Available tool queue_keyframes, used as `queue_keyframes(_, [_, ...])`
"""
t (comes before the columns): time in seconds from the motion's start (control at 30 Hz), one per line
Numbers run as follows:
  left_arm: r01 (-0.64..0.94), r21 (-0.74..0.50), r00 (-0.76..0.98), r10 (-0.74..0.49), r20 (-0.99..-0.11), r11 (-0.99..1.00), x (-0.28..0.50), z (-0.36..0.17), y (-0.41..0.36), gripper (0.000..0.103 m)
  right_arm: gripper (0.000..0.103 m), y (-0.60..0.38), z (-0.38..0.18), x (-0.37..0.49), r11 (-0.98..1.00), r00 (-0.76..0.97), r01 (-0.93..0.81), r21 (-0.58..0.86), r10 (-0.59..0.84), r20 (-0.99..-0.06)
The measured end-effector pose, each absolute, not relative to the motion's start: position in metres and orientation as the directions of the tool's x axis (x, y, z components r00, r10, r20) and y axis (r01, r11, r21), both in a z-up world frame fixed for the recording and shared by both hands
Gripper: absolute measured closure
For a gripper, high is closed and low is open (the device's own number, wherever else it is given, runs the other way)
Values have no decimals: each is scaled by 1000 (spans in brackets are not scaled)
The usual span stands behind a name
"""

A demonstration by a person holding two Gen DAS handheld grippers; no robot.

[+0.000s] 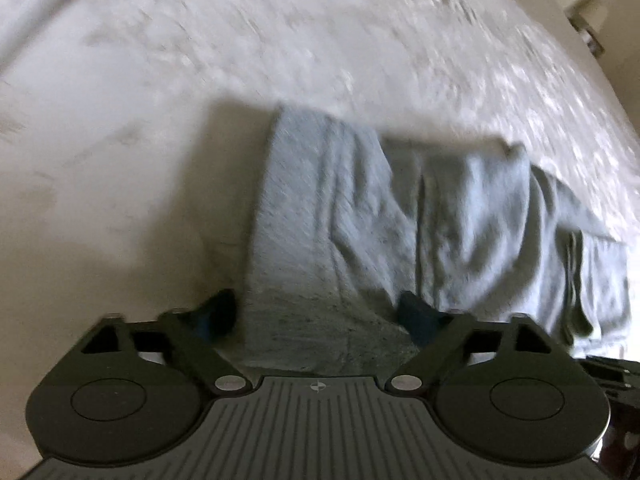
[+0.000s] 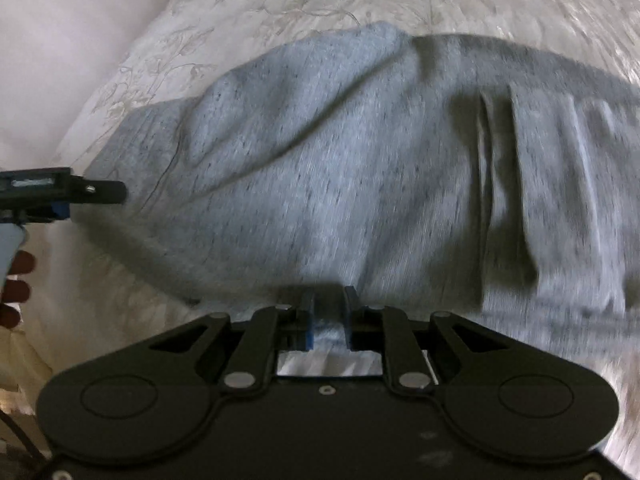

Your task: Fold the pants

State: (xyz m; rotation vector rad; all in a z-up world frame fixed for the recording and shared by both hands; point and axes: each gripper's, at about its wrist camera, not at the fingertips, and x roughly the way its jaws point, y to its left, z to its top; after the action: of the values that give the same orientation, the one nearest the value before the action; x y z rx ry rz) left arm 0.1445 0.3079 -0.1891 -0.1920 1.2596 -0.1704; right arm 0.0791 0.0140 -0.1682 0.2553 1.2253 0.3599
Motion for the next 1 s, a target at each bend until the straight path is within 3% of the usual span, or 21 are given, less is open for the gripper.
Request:
queue_keyframes(0.2, [9,-312,261,-303,-917,950,159,-210,298,1,86,16,-172,84,921,288,-88,380,388,-875])
queue_keyframes(0.33, [-133,-356,314,-301,-900,925,158,-210,304,4,86,25,-173,88,930,278,-132,342,366,-888])
queue_keyframes(0.4, [-174,-356,332,-286,-899,918,154,-206,306,19,86,29,-175,87,934,279,-157,322,354,-893])
queue_keyframes(0.47, [-181,-371,369,-287,-884,911,148,-201,309,58,86,32,-176,86,935,282,-173,308,347,-894])
queue_keyframes(0.53, [-193,-383,392,-287,-874,904,140,-195,313,72,86,32,-175,83,938,293,-172,302,341,-893])
queue_keyframes(0.73, [-181,-381,466,-262,-845,906,126,-171,310,79,85,33,-170,60,948,348,-154,277,315,-883])
queue_keyframes(1.0, [-51,-322,586,-232,-776,945,111,-116,254,82,88,23,-198,68,901,214,-156,404,430,-877])
